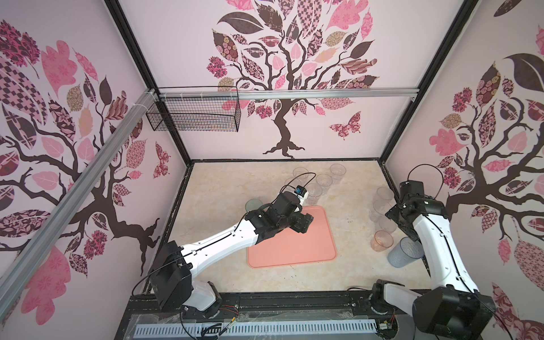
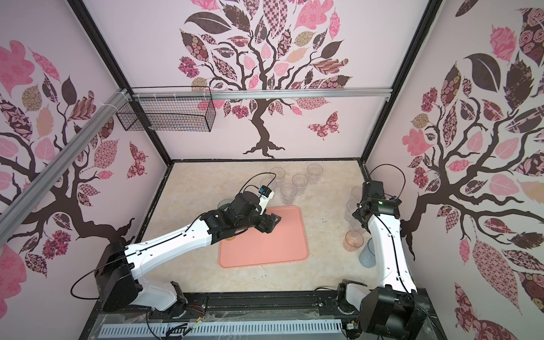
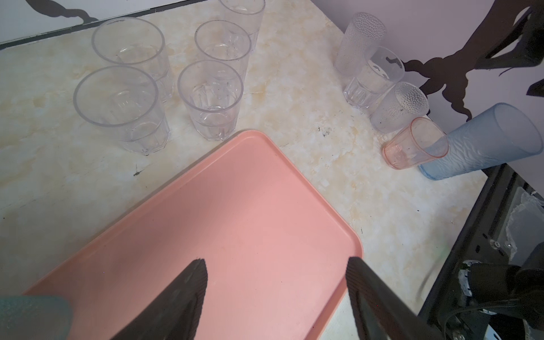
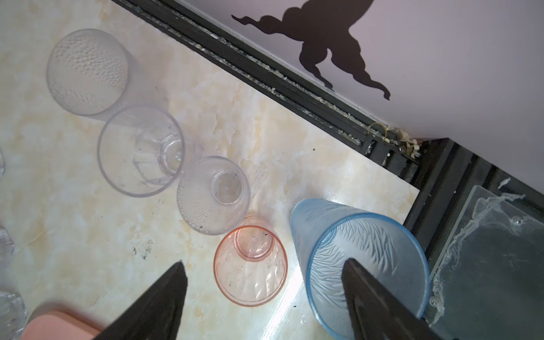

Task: Place the glasses into the tray
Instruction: 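Move right gripper to the light-blue frosted cup and lower into its rim, then close right gripper on the light-blue cup rim and lift it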

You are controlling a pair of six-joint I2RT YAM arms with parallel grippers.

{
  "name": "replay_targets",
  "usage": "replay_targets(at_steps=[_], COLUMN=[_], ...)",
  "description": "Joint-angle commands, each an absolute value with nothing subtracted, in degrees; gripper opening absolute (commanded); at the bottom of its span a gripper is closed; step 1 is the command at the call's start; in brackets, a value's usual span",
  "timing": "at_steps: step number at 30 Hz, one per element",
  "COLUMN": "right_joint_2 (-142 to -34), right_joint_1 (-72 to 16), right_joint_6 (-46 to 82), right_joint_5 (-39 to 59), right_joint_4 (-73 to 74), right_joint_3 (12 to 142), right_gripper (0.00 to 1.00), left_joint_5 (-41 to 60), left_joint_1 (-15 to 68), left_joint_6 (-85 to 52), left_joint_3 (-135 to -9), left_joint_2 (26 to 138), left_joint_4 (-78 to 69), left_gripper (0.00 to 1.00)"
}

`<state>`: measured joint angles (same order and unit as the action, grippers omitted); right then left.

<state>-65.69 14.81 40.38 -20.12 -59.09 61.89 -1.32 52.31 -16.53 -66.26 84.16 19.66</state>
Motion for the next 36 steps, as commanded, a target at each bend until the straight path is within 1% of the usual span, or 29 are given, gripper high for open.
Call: replay_targets(at_steps=[1,10,16,24,31,33,36], right_joint_2=[-63.33,-63.26,-63.34,-61.56,-58.55,-58.54,-58.45], right_joint_1=[18.27,18.54,18.59,18.61,18.61,18.63,18.62], right_joint_6=[40.99,41.83,42.27,41.29,40.26,40.21,40.08], right_joint_5=[-18.0,-16.17,-12.9,-10.76,-10.55,-10.5,-10.29], right_joint_4=[-57.53,-52.63,-48.56,-45.91,-45.43,-45.53,-45.29], right_joint_3=[60.17,54.89,50.47,48.65,48.81,49.28,49.29], right_gripper=[0.86,0.85,0.8,0.62,0.54,0.47,0.4], left_joint_5=[-0.34,0.69,0.62,0.26,-0.17,-0.33,-0.5], left_joint_1=[52.34,52.29,52.29,52.27,52.55,52.56,52.56], left_joint_6=[-16.67,-18.02,-18.1,-18.19,-18.39,-18.37,-18.29], left_joint_3=[-66.35,-66.42,-66.16,-65.74,-64.95,-64.86,-64.87], left_joint_2=[85.36,87.9,88.58,88.81,88.86,88.86,88.77], left_joint_4=[19.26,19.52,19.44,19.33,18.81,18.81,18.8], left_gripper=[0.79,0.79,0.79,0.79,0.79,0.79,0.79])
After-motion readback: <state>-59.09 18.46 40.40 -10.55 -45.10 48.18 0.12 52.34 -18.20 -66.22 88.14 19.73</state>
